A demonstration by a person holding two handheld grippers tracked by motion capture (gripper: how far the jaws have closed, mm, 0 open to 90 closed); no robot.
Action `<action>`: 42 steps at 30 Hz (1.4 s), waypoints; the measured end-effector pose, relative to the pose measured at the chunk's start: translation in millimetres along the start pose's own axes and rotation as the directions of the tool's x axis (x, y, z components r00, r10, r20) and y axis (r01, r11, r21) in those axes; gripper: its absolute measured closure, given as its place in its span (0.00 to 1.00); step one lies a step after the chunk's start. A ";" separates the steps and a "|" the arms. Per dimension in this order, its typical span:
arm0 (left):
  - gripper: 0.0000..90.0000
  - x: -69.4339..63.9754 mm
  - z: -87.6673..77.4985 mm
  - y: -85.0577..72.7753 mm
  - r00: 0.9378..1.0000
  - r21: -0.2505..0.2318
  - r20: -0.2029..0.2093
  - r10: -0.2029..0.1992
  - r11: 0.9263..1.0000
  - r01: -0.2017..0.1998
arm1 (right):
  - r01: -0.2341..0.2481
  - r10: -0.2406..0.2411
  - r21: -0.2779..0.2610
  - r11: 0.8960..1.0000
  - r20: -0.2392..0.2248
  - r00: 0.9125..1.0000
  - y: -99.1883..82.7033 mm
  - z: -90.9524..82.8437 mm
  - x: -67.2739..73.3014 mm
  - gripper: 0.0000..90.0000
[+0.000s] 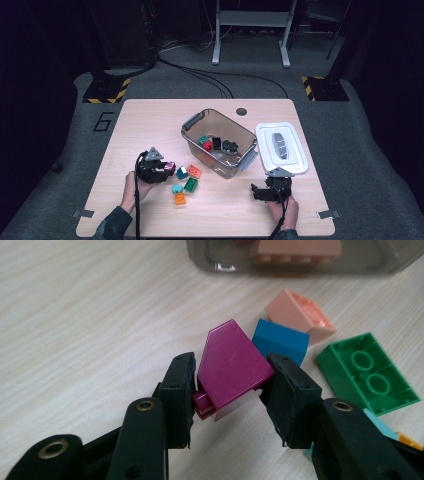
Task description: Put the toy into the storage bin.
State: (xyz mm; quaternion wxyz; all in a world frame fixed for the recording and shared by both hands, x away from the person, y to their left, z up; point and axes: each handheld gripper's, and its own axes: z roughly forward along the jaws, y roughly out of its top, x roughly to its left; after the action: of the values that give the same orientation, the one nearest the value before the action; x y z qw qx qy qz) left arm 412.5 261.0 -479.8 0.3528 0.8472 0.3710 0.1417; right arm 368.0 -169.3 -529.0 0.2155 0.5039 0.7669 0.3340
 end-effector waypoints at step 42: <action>0.63 8.4 -46.4 82.5 0.999 -0.060 0.014 0.034 0.998 -0.033 | 0.000 0.000 0.000 1.000 0.000 1.000 0.0 0.0 0.0 0.06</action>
State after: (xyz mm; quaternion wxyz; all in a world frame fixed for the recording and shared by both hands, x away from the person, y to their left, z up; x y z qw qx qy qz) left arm 438.5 250.7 -389.0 0.3783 0.8434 0.3498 0.1524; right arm 368.0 -169.3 -529.0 0.2155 0.5040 0.7667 0.3342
